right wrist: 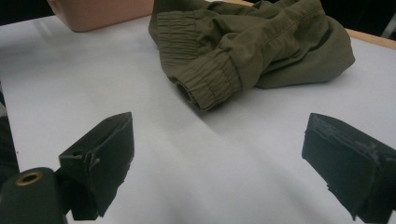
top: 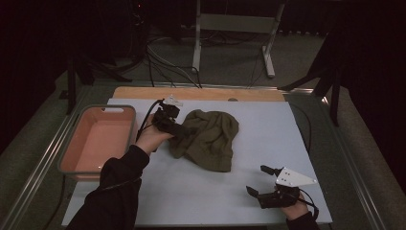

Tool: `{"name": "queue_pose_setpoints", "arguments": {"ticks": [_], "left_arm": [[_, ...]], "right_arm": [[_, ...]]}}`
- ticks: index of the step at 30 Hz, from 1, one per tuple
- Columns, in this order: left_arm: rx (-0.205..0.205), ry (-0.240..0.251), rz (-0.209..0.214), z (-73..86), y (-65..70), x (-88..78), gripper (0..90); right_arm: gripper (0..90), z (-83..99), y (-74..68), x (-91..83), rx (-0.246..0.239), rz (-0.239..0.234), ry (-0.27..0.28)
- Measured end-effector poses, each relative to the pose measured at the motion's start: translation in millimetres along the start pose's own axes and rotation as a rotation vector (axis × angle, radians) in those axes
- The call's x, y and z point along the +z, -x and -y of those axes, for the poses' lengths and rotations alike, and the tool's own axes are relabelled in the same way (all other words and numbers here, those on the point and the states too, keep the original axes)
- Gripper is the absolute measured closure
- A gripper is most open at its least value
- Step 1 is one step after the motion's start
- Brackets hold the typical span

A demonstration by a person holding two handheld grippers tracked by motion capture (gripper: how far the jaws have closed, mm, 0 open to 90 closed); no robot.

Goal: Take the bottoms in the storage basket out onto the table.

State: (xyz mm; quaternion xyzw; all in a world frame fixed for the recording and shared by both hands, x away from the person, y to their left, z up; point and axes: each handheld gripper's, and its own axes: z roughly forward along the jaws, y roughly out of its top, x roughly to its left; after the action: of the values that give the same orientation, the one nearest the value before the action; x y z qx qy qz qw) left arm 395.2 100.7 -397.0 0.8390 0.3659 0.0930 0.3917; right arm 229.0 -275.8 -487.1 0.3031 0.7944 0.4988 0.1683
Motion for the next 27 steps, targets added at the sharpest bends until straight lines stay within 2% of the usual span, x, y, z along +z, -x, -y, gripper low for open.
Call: {"name": "queue_pose_setpoints", "arguments": {"ticks": [5, 8, 11, 14, 19, 24, 27], "left_arm": [[-0.016, -0.002, -0.034, 8.6, -3.1, -4.8, 0.5], [-0.026, 0.004, -0.036, 14.6, -4.4, -6.5, 0.5], [-0.022, -0.001, -0.043, 19.9, -4.7, -7.0, 0.5], [0.001, -0.003, -0.052, 24.5, -2.3, -6.1, 0.5], [-0.007, -0.009, -0.064, 31.4, 0.0, -4.3, 0.5], [-0.02, 0.009, -0.05, 39.3, 3.7, -5.3, 0.5], [-0.018, -0.001, -0.056, 44.8, 6.6, -4.0, 0.5]], "right_arm": [[9.7, -0.2, -0.6, 0.5, 0.001, -0.001, -0.001], [9.7, -0.9, -1.1, 1.5, -0.005, -0.003, -0.002], [9.7, -1.0, -1.6, 2.7, -0.006, -0.005, -0.006], [9.7, -0.9, -1.5, 3.0, -0.005, -0.005, -0.007], [9.7, -1.2, -1.9, 2.9, -0.007, -0.005, -0.005], [9.7, -1.3, -1.9, 2.9, -0.005, -0.006, -0.003], [9.7, -1.4, -1.9, 3.1, -0.007, -0.006, -0.003]]}}
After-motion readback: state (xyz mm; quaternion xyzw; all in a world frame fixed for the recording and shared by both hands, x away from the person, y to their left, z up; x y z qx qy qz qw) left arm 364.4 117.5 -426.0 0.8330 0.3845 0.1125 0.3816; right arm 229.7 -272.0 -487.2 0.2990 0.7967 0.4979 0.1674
